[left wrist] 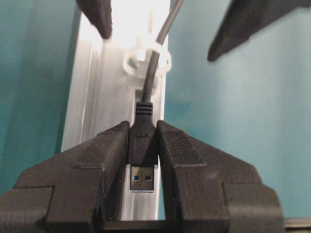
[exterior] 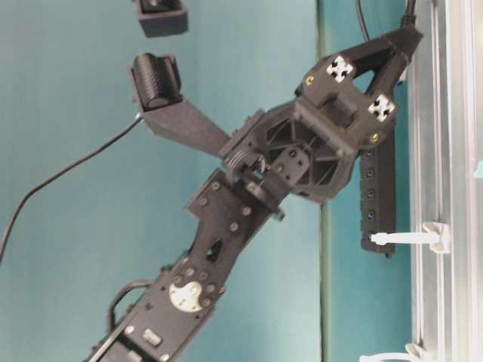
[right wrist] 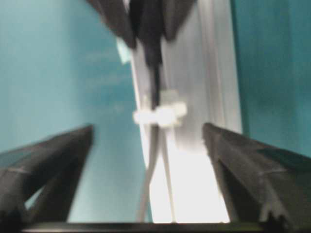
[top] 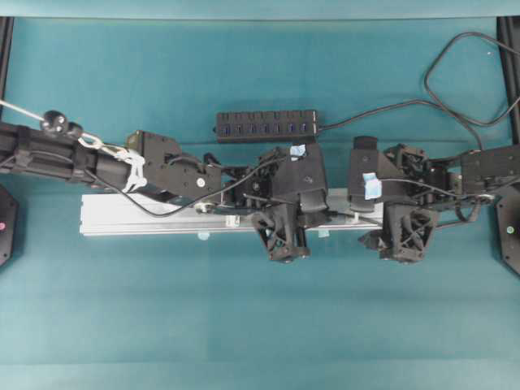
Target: Pass the USB cable through three rings with both arms.
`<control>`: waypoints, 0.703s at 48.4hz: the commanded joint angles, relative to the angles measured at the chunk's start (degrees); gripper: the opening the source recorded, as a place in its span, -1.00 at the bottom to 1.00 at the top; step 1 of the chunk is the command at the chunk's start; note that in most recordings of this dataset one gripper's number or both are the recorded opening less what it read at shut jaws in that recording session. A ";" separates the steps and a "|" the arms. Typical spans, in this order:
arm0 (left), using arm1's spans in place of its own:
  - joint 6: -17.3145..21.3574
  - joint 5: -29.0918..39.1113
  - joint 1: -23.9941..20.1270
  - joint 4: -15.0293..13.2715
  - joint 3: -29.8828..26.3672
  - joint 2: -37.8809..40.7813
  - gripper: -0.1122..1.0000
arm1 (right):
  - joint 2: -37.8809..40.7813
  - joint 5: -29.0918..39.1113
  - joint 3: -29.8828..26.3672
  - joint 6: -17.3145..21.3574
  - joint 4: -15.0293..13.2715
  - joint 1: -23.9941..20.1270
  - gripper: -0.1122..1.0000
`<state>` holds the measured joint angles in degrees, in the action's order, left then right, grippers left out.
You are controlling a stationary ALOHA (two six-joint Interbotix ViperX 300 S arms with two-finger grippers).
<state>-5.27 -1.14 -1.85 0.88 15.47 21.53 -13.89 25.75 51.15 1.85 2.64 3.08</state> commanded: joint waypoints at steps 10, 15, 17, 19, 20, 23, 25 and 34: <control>-0.09 0.00 0.00 0.18 4.57 -7.91 -0.41 | -5.54 1.23 -2.46 0.53 -0.09 -0.09 0.54; -0.09 0.00 0.09 0.18 7.47 -11.16 -0.41 | -5.19 2.72 -3.52 0.44 0.00 -0.09 0.53; -0.09 0.00 0.09 0.18 8.44 -12.22 -0.41 | -4.83 2.72 -3.96 0.44 0.00 -0.09 0.54; -0.09 0.00 0.09 0.18 9.32 -13.10 -0.41 | -4.39 2.46 -4.48 0.44 0.00 -0.09 0.53; -0.09 0.00 0.09 0.18 9.67 -13.54 -0.41 | -4.22 2.29 -4.75 0.44 -0.09 -0.09 0.53; 0.00 0.00 0.09 0.18 10.72 -14.68 -0.41 | -3.16 1.14 -5.80 0.44 -0.09 -0.09 0.53; 0.00 0.00 0.09 0.18 11.25 -15.29 -0.41 | -2.46 0.53 -6.50 0.44 0.00 -0.09 0.52; -0.09 0.00 0.18 0.18 12.57 -17.40 -0.41 | 1.05 -1.93 -10.11 0.26 -0.09 -0.26 0.44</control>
<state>-5.27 -0.88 -1.85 0.97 28.21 6.06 -13.62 25.05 43.33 1.85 2.64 3.08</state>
